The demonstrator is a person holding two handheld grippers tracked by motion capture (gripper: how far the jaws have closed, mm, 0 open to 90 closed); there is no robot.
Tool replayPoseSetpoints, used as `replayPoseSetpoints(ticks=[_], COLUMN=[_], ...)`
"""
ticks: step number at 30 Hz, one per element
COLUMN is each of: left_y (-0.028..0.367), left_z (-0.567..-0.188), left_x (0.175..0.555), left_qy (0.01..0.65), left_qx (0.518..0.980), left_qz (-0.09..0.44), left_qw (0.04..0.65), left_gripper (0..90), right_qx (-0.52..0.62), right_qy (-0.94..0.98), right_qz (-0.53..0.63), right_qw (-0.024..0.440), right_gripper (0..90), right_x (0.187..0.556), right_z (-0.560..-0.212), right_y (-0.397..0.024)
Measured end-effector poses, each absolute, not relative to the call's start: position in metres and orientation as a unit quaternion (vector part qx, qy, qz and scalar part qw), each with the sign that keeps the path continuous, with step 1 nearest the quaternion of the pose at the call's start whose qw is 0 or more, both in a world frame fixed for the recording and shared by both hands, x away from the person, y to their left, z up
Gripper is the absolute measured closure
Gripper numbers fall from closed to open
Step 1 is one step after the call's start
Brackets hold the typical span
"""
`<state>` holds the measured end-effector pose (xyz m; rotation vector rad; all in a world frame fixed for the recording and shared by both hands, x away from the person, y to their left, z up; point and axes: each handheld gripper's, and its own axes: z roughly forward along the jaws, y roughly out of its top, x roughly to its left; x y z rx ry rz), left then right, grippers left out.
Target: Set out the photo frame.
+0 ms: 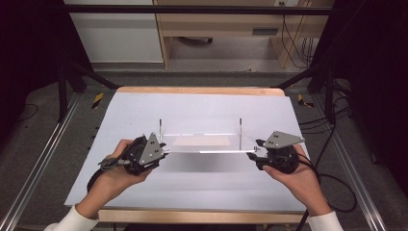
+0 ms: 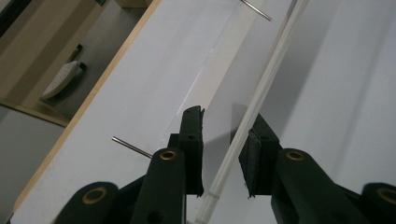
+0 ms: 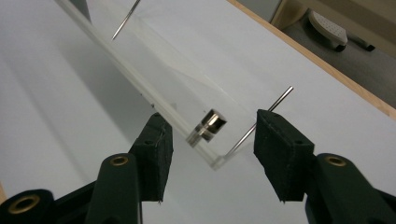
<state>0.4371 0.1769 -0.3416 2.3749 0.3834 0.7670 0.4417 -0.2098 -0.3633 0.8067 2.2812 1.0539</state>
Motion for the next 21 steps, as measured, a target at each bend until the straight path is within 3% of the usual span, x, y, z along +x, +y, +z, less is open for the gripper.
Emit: replayPoseSetpoints(ticks=[2, 4, 21], left_y=[0.177, 0.178, 0.186], left_z=[-0.340, -0.339, -0.326], left_x=[0.439, 0.441, 0.457], left_qy=[0.147, 0.147, 0.163], left_qx=[0.897, 0.897, 0.896], left_qz=[0.286, 0.283, 0.260], left_qw=[0.304, 0.305, 0.322], left_gripper=[71.5, 71.5, 69.4], right_qx=[0.288, 0.283, 0.297], right_qy=[0.841, 0.838, 0.843], right_qz=[0.381, 0.383, 0.378], right_qw=[0.254, 0.267, 0.243], right_gripper=[49.4, 56.7, 59.0], right_x=[0.445, 0.448, 0.456], right_z=[-0.366, -0.368, -0.350], right_y=[-0.207, -0.205, -0.198])
